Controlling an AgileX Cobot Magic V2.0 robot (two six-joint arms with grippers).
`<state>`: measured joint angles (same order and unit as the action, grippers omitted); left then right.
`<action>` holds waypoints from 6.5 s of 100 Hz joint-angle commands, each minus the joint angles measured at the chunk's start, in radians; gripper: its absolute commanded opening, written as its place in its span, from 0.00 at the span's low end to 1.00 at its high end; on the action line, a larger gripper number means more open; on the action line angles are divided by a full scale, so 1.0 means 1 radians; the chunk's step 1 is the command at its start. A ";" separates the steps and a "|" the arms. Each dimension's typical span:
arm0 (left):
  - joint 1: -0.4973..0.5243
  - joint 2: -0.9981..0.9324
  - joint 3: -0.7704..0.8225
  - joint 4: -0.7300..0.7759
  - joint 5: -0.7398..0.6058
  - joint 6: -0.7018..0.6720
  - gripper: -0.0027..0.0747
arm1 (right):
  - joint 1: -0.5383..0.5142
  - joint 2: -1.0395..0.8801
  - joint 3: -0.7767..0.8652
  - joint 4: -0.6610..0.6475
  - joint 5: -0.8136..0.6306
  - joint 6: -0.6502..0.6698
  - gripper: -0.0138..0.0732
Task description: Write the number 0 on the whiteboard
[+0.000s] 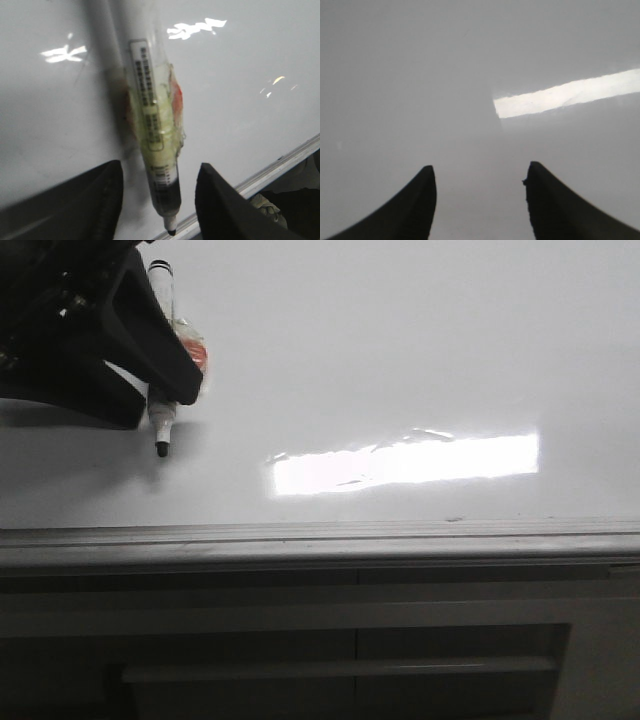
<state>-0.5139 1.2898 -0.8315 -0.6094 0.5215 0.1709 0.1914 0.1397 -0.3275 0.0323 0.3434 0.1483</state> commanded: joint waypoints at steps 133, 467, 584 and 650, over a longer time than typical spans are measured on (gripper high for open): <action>-0.319 -0.333 -0.022 0.276 0.106 0.760 0.01 | 0.644 0.888 -0.612 0.720 0.043 -1.229 0.62; -0.180 -0.953 0.495 0.087 -0.530 0.133 0.01 | 0.506 1.077 -0.452 0.898 -0.425 -1.213 0.09; -0.180 -0.953 0.495 0.070 -0.496 0.133 0.01 | 0.313 0.845 -0.277 0.992 -0.324 -1.211 0.11; -0.180 -0.953 0.495 0.070 -0.496 0.133 0.01 | 0.277 1.075 -0.512 0.971 -0.224 -1.211 0.10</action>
<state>-0.6953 0.3310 -0.3093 -0.5290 0.0859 0.3096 0.4749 1.1971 -0.8056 1.0202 0.1543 -1.0633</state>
